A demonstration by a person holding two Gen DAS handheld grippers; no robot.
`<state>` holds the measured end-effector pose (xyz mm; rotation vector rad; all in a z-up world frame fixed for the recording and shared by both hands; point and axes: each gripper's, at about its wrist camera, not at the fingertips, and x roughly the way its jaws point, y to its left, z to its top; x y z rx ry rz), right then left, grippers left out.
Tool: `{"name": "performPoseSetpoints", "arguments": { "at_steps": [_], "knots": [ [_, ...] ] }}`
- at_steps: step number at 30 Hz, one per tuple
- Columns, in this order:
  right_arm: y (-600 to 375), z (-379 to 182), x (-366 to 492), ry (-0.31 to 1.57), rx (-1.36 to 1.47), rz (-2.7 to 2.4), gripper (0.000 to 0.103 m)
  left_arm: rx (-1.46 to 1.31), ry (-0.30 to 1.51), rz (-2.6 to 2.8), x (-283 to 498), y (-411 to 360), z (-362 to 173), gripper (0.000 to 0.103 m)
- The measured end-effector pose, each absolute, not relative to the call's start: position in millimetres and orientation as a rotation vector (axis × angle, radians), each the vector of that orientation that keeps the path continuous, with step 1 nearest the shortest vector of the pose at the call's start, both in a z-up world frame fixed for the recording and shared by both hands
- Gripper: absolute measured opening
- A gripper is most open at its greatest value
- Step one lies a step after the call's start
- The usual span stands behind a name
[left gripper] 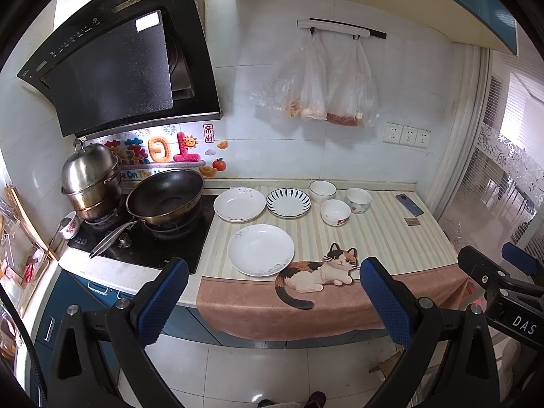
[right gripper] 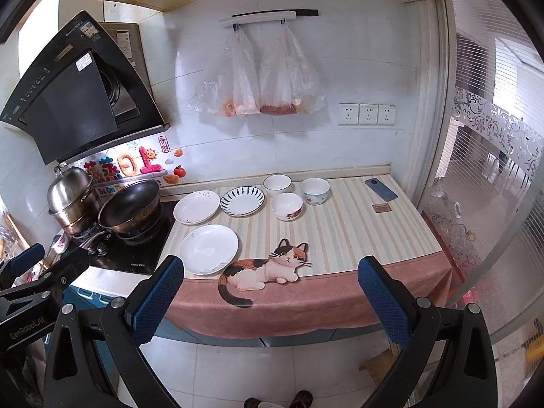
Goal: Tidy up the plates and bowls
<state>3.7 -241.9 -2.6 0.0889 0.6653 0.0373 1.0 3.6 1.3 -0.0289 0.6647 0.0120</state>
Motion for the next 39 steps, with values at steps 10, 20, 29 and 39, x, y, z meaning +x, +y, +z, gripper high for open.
{"name": "performPoseSetpoints", "arguments": {
  "at_steps": [10,20,29,39],
  "knots": [
    [-242,-6,18,0.671,0.093,0.045,0.103,-0.022,0.673,0.020,13,2,1,0.103],
    [-237,-9,23,0.669,0.098,0.049,0.103,-0.016,0.662,0.031,12,7,-2,0.103],
    [-230,-12,29,0.672,0.106,0.057,0.103,-0.013,0.663,0.033,14,10,-3,0.103],
    [-227,-14,29,0.673,0.111,0.057,0.103,-0.014,0.664,0.030,17,12,-3,0.103]
  ]
}}
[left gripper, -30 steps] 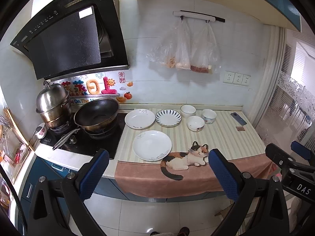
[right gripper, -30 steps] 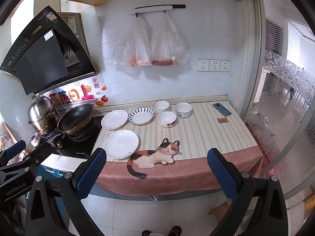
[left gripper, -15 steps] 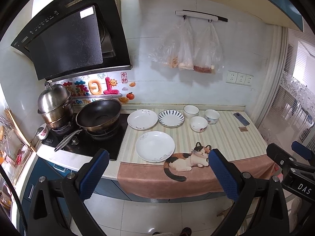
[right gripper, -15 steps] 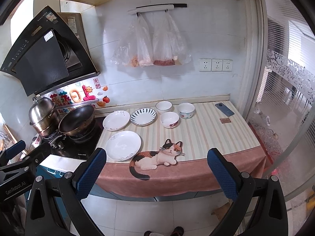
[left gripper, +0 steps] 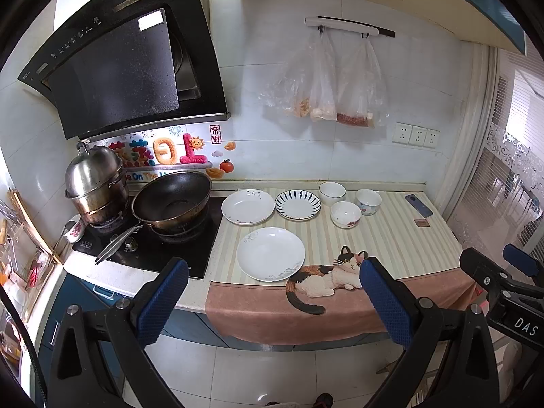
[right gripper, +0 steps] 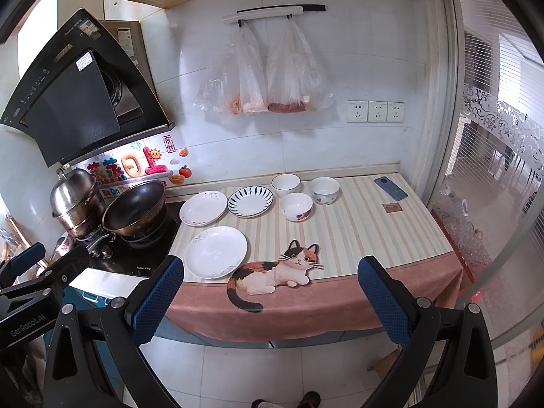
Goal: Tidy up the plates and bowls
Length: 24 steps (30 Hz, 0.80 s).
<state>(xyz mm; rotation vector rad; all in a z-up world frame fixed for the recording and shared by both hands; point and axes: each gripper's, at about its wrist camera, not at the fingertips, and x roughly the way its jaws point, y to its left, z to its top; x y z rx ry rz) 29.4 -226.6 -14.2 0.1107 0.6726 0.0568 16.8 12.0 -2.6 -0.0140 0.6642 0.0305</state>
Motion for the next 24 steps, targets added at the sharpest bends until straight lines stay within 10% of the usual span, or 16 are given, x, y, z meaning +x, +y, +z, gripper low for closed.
{"name": "performPoseSetpoints", "arguments": {
  "at_steps": [24],
  "knots": [
    [-191,-183,196,0.980,0.178,0.102,0.103,-0.074,0.788,0.173,169,99,-114,0.103]
  ]
}}
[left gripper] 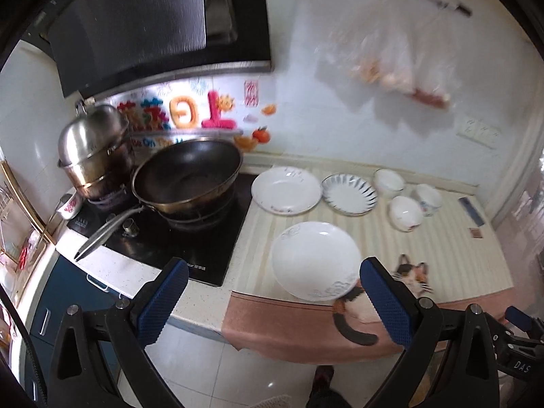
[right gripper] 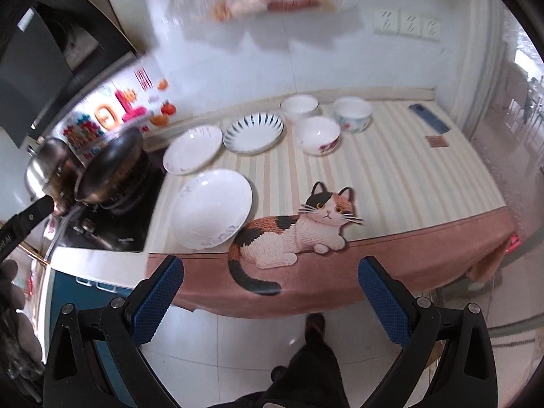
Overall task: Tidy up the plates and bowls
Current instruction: 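Reach down and grasp the rim of the large white swirl plate with the right tool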
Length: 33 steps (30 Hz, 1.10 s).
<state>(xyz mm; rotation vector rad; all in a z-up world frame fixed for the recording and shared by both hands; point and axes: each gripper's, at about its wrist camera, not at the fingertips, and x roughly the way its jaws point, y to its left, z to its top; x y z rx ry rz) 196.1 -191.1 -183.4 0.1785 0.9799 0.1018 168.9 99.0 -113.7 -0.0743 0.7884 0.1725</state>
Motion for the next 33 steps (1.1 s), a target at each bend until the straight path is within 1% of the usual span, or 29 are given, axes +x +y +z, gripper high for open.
{"name": "performPoseSetpoints", "arguments": {
  "at_steps": [5,9,10,12,14,17,18,20,21,22,23,24,25,26,28,29,30,31,33],
  "knots": [
    [-183,-241,278,1.084,0.170,0.170,0.103,-0.068,0.898,0.183,230,102,-165,0.103],
    [-174,-289,348,1.178,0.162,0.256,0.103,-0.101,1.058,0.190,286,104,-222,0.103],
    [-172,-297,359,1.201,0.162,0.267,0.103,-0.108,1.088,0.196,295,104,-233,0.102],
    [-167,-324,392,1.271,0.170,0.306,0.103,-0.119,1.162,0.207,317,104,-261,0.097],
    [-160,-350,423,1.340,0.180,0.355,0.103,-0.134,1.212,0.209,334,104,-283,0.096],
    [-149,-378,457,1.392,0.180,0.402,0.101,-0.166,1.269,0.215,358,109,-314,0.095],
    [-145,-384,464,1.403,0.177,0.407,0.101,-0.186,1.284,0.208,364,113,-323,0.090],
    [-138,-404,484,1.442,0.185,0.426,0.099,-0.221,1.318,0.200,374,118,-337,0.082],
    [-135,-413,491,1.466,0.209,0.446,0.097,-0.241,1.340,0.194,380,122,-346,0.078],
    [-131,-425,500,1.497,0.260,0.487,0.092,-0.257,1.351,0.185,383,124,-351,0.073],
    [-127,-433,504,1.518,0.293,0.511,0.089,-0.270,1.367,0.179,387,126,-358,0.066],
    [-124,-437,507,1.529,0.310,0.522,0.082,-0.275,1.386,0.171,391,127,-364,0.063],
    [-120,-444,511,1.541,0.323,0.535,0.074,-0.280,1.402,0.164,394,128,-369,0.059],
    [-116,-451,515,1.550,0.330,0.545,0.069,-0.283,1.413,0.156,397,130,-373,0.052],
    [-110,-459,518,1.560,0.350,0.561,0.050,-0.289,1.436,0.145,400,132,-381,0.050],
    [-106,-461,518,1.565,0.355,0.564,0.043,-0.290,1.444,0.143,401,132,-384,0.048],
    [-103,-461,516,1.566,0.360,0.570,0.028,-0.288,1.443,0.140,401,133,-386,0.046],
    [-100,-462,514,1.564,0.363,0.580,0.024,-0.288,1.442,0.139,401,134,-387,0.044],
    [-97,-463,512,1.537,0.339,0.576,0.023,-0.294,1.433,0.140,398,136,-385,0.041]
  ]
}}
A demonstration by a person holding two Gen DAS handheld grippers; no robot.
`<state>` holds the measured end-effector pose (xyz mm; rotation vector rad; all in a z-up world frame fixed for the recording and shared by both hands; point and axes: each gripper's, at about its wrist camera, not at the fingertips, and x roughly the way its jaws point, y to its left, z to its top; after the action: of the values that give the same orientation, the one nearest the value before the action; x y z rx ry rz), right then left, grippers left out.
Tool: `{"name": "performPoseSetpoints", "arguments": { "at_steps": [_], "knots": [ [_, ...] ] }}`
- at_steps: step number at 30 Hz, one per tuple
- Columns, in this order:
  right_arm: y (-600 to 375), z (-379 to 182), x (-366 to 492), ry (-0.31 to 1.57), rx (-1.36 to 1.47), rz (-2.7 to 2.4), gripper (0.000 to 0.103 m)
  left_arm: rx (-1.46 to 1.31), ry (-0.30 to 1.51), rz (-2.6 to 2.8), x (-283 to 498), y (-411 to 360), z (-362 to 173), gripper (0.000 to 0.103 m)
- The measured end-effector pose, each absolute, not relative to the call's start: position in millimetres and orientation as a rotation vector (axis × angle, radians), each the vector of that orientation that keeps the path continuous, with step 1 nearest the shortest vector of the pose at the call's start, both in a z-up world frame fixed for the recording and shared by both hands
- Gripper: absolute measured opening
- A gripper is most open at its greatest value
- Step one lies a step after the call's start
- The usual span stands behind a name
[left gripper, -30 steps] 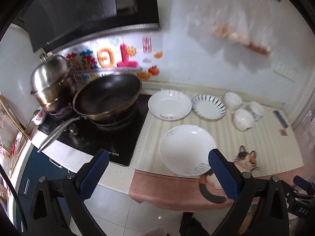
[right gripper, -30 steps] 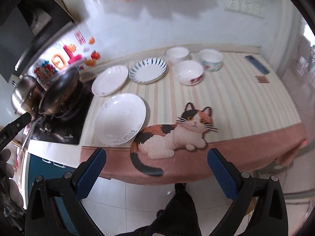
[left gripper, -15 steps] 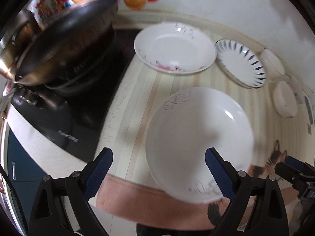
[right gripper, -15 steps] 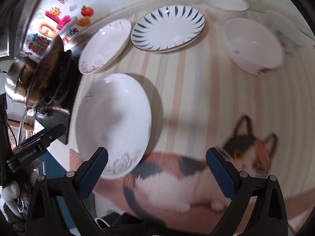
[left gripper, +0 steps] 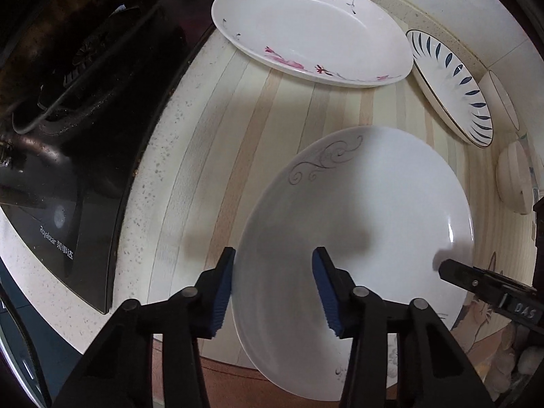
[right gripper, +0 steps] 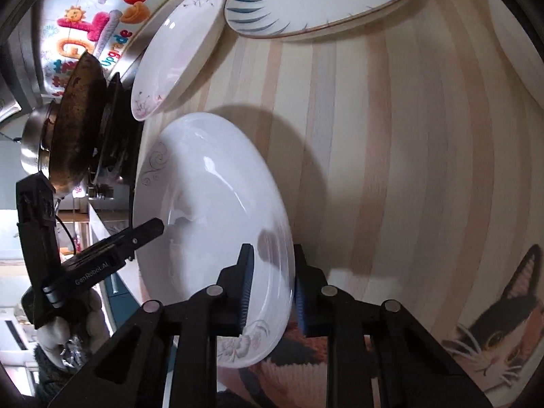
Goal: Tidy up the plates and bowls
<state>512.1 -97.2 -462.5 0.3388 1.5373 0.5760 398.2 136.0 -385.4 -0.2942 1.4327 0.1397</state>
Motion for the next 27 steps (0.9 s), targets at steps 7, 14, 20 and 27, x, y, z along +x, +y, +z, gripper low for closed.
{"name": "performPoseSetpoints", "arguments": {
  "at_steps": [7,14,20,27],
  "knots": [
    [-104,-460,509,1.526,0.326,0.580,0.023,-0.279,1.406,0.119,390,136,-372,0.034],
    [-133,-446,505,1.517,0.349,0.558,0.024,-0.259,1.389,0.070,393,113,-352,0.034],
    [-176,-425,497,1.486,0.380,0.512,0.024,-0.233,1.374,0.004,392,76,-340,0.034],
    [-238,-415,481,1.458,0.421,0.437,0.024,-0.193,1.379,-0.094,402,19,-343,0.034]
  ]
}}
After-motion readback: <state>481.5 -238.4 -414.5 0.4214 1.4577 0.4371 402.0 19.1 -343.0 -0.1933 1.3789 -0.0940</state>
